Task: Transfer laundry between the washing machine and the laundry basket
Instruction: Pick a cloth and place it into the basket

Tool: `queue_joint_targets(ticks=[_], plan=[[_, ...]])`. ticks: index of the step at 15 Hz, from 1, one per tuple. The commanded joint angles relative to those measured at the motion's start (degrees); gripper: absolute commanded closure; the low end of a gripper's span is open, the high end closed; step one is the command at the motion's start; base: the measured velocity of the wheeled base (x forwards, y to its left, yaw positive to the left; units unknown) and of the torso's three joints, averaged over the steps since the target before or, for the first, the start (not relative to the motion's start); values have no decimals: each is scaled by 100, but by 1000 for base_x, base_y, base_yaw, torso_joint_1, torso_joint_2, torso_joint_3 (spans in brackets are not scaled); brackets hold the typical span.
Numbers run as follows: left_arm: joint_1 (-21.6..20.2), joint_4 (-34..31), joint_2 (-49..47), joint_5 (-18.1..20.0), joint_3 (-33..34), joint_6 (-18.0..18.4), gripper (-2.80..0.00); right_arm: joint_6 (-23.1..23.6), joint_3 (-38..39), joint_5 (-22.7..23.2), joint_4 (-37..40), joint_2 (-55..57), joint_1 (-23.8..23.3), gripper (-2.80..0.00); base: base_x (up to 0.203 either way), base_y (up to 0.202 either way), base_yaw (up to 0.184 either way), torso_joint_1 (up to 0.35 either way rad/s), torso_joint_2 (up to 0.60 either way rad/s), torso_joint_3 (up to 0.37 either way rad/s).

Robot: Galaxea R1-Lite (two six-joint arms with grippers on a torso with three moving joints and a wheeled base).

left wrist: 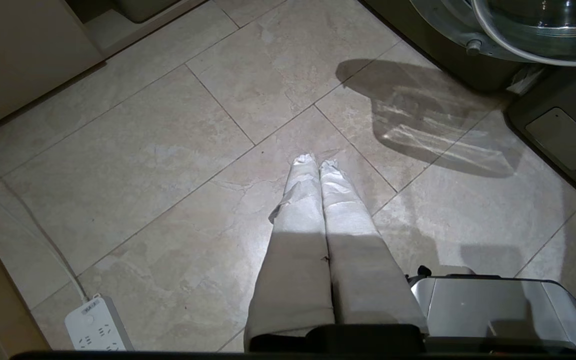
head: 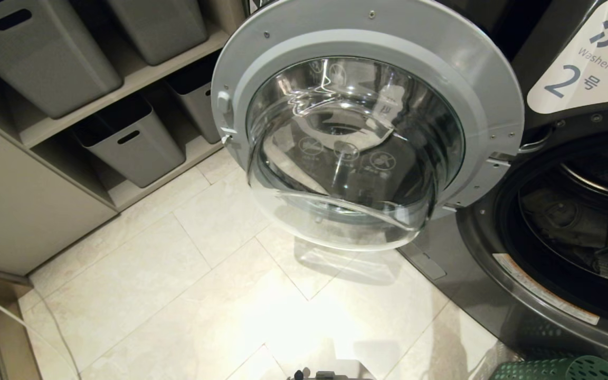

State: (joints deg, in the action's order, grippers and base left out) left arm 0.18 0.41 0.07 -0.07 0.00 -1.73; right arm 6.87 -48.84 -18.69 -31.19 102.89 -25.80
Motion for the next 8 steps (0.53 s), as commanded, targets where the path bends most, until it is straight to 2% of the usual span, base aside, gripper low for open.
queue_joint_targets(ticks=[1, 4, 8], plan=[[-1, 2, 1, -1, 9, -3, 0, 199, 490, -41, -31, -880, -12, 0, 0, 0, 0, 0, 0, 0], [-1, 2, 1, -1, 9, -3, 0, 361, 909, -112, -36, -1344, -13, 0, 0, 0, 0, 0, 0, 0], [-1, 2, 1, -1, 9, -3, 0, 382, 1064, -126, -36, -1482, -13, 0, 0, 0, 0, 0, 0, 0]])
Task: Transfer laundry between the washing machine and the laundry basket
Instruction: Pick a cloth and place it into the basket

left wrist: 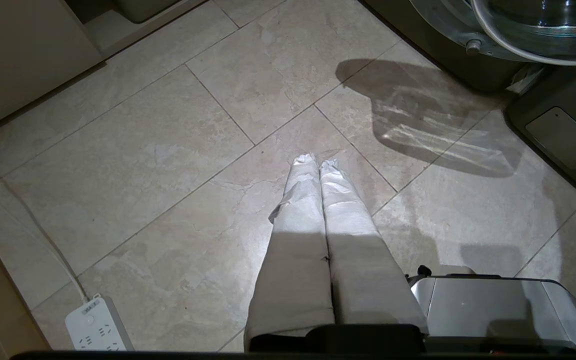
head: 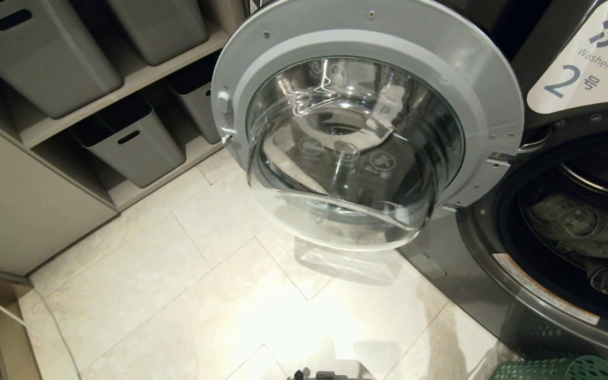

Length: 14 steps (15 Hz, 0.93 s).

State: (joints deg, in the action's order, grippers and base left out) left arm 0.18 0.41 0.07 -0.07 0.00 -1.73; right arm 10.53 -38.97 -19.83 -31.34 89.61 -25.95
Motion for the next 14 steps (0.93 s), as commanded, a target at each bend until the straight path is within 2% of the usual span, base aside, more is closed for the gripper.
queue_joint_targets(ticks=[1, 6, 9, 14], plan=[[-1, 2, 1, -1, 9, -3, 0, 43, 202, -12, -21, -217, 3, 0, 0, 0, 0, 0, 0, 0], [-1, 2, 1, -1, 9, -3, 0, 158, 1077, 33, -47, -588, 11, 0, 0, 0, 0, 0, 0, 0], [-1, 2, 1, -1, 9, -3, 0, 160, 1283, 55, -29, -865, 16, 0, 0, 0, 0, 0, 0, 0], [-1, 2, 1, -1, 9, -3, 0, 459, 1845, 129, 78, -1981, 244, 0, 0, 0, 0, 0, 0, 0]])
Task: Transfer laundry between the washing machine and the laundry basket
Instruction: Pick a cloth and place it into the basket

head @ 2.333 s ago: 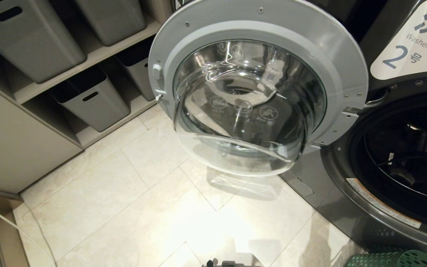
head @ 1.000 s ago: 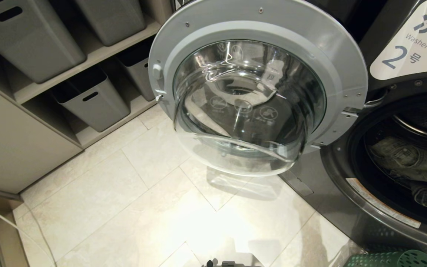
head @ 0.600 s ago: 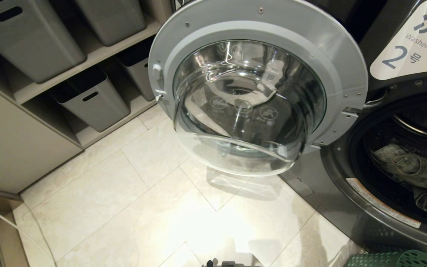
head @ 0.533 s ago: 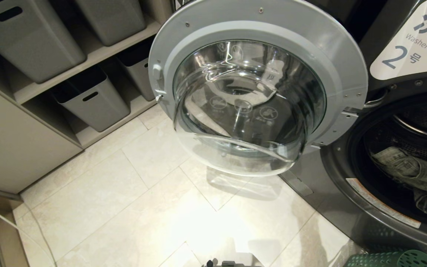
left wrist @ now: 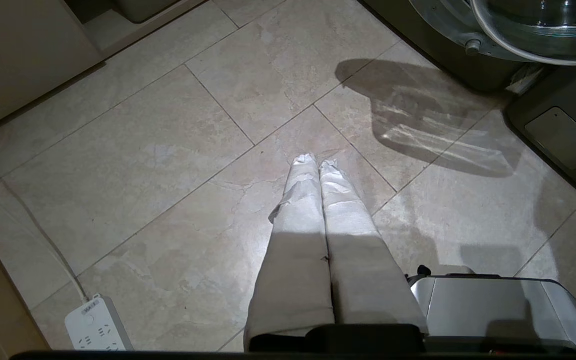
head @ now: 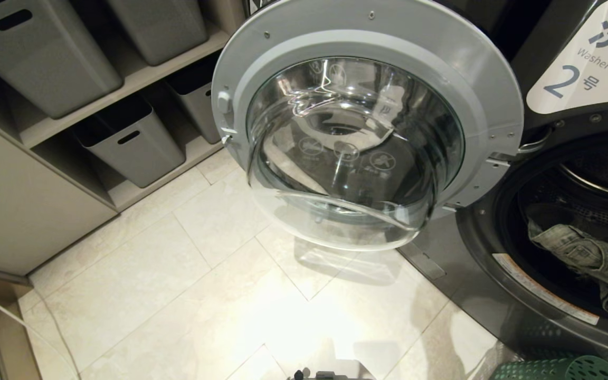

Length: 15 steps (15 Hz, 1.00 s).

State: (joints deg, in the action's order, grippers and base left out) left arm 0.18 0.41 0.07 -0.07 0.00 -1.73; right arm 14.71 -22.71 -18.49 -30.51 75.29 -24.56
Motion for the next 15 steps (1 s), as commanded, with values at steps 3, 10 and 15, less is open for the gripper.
queue_joint_targets(ticks=[3, 10, 15], plan=[[-1, 2, 1, -1, 9, -3, 0, 83, 526, -12, 294, -1371, 207, 0, 0, 0, 0, 0, 0, 0], [-1, 2, 1, -1, 9, -3, 0, 68, 624, -76, 1015, -2941, 217, 0, 0, 0, 0, 0, 0, 0], [-1, 2, 1, -1, 9, -3, 0, 62, 647, -200, 1567, -3779, 215, 0, 0, 0, 0, 0, 0, 0]])
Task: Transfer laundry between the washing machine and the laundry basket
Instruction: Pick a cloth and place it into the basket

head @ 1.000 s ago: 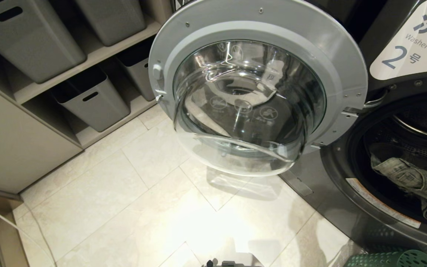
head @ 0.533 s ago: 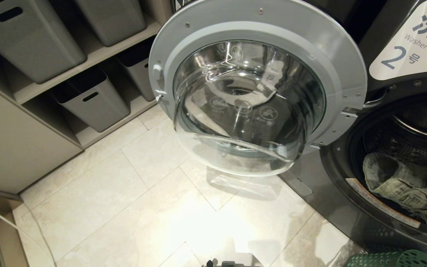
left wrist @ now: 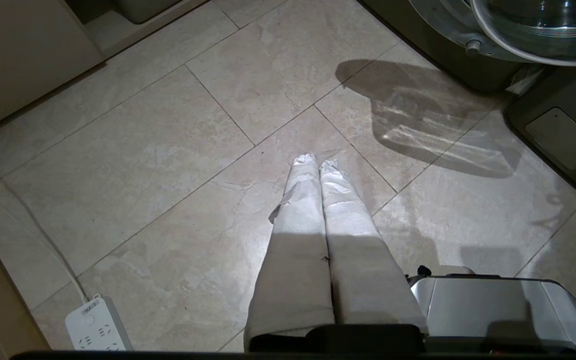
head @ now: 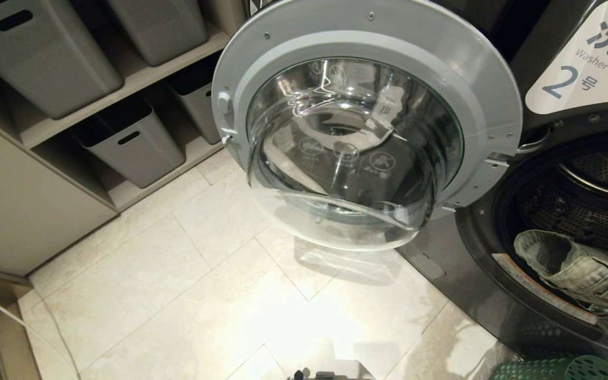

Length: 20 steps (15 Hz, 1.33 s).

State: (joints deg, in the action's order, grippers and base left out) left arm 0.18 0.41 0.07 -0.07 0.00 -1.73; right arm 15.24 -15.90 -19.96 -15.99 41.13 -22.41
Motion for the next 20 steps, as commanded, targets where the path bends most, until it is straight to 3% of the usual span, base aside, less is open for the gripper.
queue_joint_targets(ticks=[1, 9, 15, 20], plan=[[-1, 2, 1, -1, 9, -3, 0, 6, -66, -146, 188, -461, -2, 0, 0, 0, 0, 0, 0, 0], [-1, 2, 1, -1, 9, -3, 0, 5, -788, -278, 1039, -1207, -9, 0, 0, 0, 0, 0, 0, 0], [-1, 2, 1, -1, 9, -3, 0, -117, -1969, -316, 1656, -995, -9, 0, 0, 0, 0, 0, 0, 0], [-1, 2, 1, -1, 9, -3, 0, -127, -2005, -325, 1757, -1019, -9, 0, 0, 0, 0, 0, 0, 0]])
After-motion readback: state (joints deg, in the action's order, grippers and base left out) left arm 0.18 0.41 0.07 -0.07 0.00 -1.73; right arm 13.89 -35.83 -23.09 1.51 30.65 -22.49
